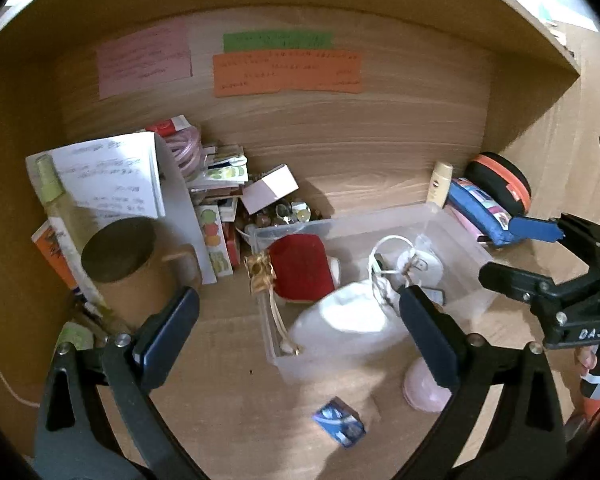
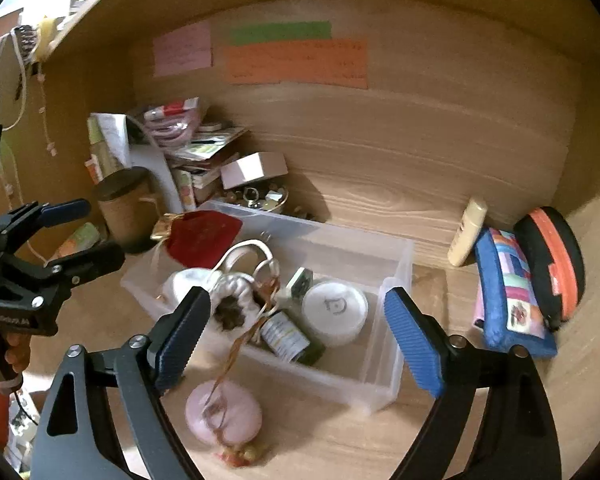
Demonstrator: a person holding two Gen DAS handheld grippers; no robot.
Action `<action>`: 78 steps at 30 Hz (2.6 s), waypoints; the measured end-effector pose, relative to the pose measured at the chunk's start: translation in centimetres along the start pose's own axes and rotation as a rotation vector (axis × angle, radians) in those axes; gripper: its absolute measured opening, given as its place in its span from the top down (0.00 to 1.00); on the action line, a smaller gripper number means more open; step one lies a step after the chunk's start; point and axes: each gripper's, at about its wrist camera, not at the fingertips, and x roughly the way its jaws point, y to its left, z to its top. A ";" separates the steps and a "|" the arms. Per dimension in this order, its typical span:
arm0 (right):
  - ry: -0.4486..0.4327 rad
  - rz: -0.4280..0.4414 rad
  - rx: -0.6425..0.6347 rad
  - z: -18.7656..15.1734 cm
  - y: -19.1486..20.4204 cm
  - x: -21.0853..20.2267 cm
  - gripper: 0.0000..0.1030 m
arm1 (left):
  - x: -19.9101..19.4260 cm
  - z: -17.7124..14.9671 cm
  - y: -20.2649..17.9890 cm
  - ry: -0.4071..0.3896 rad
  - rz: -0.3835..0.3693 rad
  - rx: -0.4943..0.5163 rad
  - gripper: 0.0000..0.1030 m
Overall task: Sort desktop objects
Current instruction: 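Move both tools back toward the blue card pack and gold gourd ornament, then grasp the blue Max card pack with left tool while right tool grasps gold gourd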
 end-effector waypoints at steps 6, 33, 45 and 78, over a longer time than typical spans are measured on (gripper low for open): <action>-0.008 -0.015 -0.030 -2.5 1.1 -2.0 0.08 | -1.3 -1.3 -0.5 0.013 -0.003 0.003 0.01; 0.216 0.036 -0.107 -11.9 3.3 1.2 0.27 | 3.6 -10.8 -0.4 0.288 -0.060 0.076 0.01; 0.288 0.066 -0.096 -11.9 3.1 3.0 0.38 | 6.1 -10.8 -1.6 0.356 -0.146 0.156 0.02; 0.259 0.128 -0.090 -11.8 2.5 3.0 0.64 | 6.1 -10.1 -3.0 0.343 -0.199 0.222 0.48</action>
